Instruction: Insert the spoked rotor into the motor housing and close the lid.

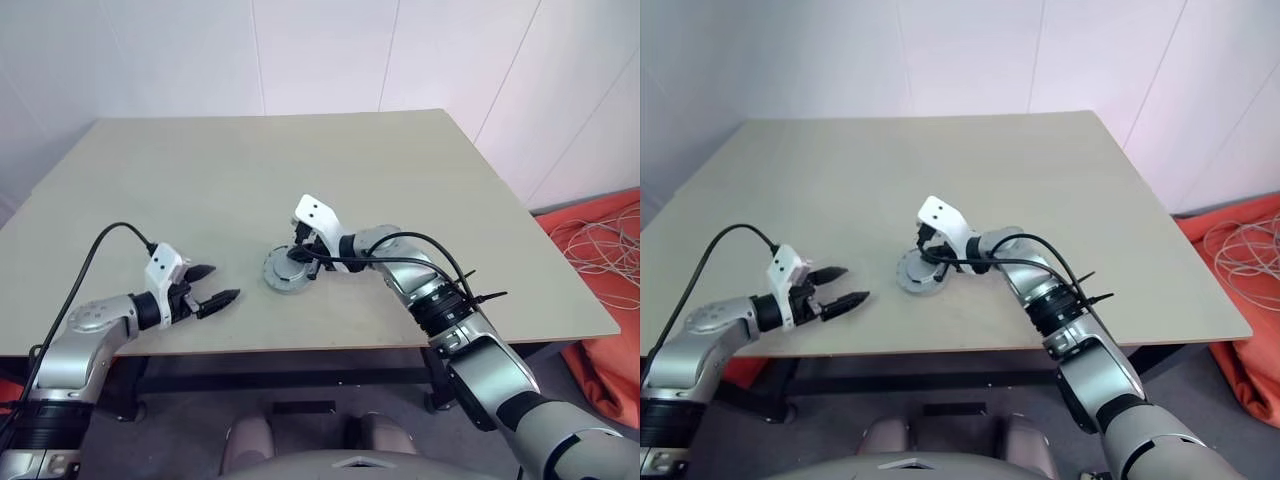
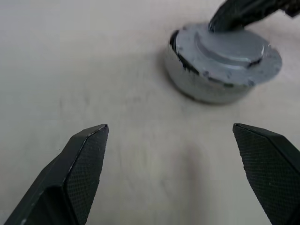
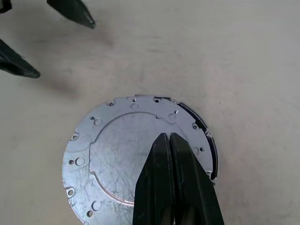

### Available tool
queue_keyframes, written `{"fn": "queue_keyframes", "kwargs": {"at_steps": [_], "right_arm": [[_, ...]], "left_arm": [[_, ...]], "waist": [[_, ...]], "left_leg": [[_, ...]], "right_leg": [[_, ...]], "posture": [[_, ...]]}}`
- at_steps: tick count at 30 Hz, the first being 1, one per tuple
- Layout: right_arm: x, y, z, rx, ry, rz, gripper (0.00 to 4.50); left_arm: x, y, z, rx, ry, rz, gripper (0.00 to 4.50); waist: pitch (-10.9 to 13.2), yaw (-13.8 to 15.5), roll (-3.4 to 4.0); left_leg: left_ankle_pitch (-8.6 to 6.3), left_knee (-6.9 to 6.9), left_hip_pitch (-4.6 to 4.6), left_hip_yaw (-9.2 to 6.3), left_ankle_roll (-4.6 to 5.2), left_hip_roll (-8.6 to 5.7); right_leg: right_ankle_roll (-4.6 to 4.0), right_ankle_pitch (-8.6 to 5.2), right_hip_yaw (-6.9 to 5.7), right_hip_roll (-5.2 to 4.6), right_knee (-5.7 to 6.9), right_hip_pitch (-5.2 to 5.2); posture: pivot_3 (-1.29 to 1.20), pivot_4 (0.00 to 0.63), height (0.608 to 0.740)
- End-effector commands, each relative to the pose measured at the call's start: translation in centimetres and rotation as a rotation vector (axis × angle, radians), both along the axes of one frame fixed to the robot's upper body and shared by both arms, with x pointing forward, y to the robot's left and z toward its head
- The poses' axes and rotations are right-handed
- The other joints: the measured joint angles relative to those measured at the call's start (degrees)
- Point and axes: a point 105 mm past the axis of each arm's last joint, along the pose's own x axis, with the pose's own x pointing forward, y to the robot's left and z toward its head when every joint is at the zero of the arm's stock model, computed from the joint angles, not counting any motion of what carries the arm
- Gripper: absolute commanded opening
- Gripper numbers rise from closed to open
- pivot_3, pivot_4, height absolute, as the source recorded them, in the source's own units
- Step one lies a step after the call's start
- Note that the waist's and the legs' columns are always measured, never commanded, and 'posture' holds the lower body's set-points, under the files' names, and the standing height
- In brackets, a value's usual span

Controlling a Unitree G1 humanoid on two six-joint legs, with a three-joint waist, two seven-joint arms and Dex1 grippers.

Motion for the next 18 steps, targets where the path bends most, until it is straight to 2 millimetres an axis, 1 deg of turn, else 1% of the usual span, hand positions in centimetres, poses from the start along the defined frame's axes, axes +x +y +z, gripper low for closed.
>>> {"fn": "queue_keyframes", "kwargs": {"at_steps": [1,3,4,7,9,11,14,17,18], "right_arm": [[-0.1,0.9,2.9,0.113,-0.063,0.039,0.02],[-0.4,1.0,3.9,0.173,-0.076,0.066,0.02],[-0.6,0.9,4.1,0.186,-0.082,0.08,0.02],[-0.9,0.0,3.6,0.177,-0.104,0.088,0.02],[-0.9,-0.4,3.3,0.177,-0.101,0.084,0.02],[-0.9,-0.5,3.6,0.208,-0.086,0.077,0.02],[-0.7,-0.7,3.6,0.222,-0.071,0.07,0.63],[-1.0,-0.8,3.1,0.217,-0.049,0.11,1.21],[-1.1,-0.9,3.0,0.216,-0.045,0.121,1.52]], "left_arm": [[0.2,-0.1,1.5,-0.006,-0.051,-0.016,4.5],[0.1,-0.2,1.3,-0.01,-0.043,-0.021,4.5],[0.0,-0.3,1.1,-0.006,-0.033,-0.03,4.5],[-0.8,-0.5,0.3,0.002,0.002,-0.055,4.5],[-0.9,-0.5,0.3,-0.003,0.003,-0.055,4.5],[-0.9,-0.6,0.4,-0.015,-0.003,-0.056,4.5],[-0.8,-0.7,0.6,-0.019,-0.013,-0.063,4.5],[-0.9,-1.0,0.8,-0.029,-0.028,-0.081,4.5],[-0.9,-1.0,0.9,-0.03,-0.03,-0.083,4.5]], "waist": [[0.0,0.1,0.0],[0.0,0.0,-0.01],[0.0,0.0,-0.02],[0.0,0.0,-0.07],[0.0,0.0,-0.08],[0.0,0.0,-0.08],[0.0,0.0,-0.09],[0.0,0.0,-0.09],[0.0,0.0,-0.09]], "left_leg": [[0.01,0.02,0.01,0.0,-0.01,0.0],[0.01,0.05,0.0,-0.01,-0.01,0.0],[0.01,0.07,-0.01,-0.01,-0.01,0.0],[0.01,0.07,0.02,-0.01,-0.01,-0.01],[0.01,0.07,0.02,0.0,-0.01,-0.01],[0.01,0.07,-0.01,-0.01,-0.01,-0.01],[0.02,0.07,0.0,0.0,-0.01,0.01],[0.02,0.07,0.01,0.01,-0.01,0.0],[0.01,0.07,0.01,0.01,-0.01,0.0]], "right_leg": [[0.0,0.0,0.0,0.0,0.0,0.01],[0.0,0.0,0.01,0.0,0.0,0.01],[0.0,0.0,0.02,0.0,0.0,0.02],[0.01,0.0,0.04,0.0,0.0,0.07],[0.01,0.0,0.04,0.0,0.0,0.09],[0.01,0.0,0.03,0.0,0.01,0.02],[0.01,0.0,0.03,0.01,0.04,0.02],[0.01,0.0,0.03,0.01,0.02,0.02],[0.01,0.0,0.03,0.01,0.02,0.02]], "posture": [[0.0,0.0,0.74],[0.0,0.0,0.74],[0.0,0.0,0.74],[0.0,0.0,0.74],[0.0,0.0,0.74],[0.0,0.0,0.74],[0.0,0.0,0.74],[0.0,0.0,0.74],[0.0,0.0,0.74]]}}
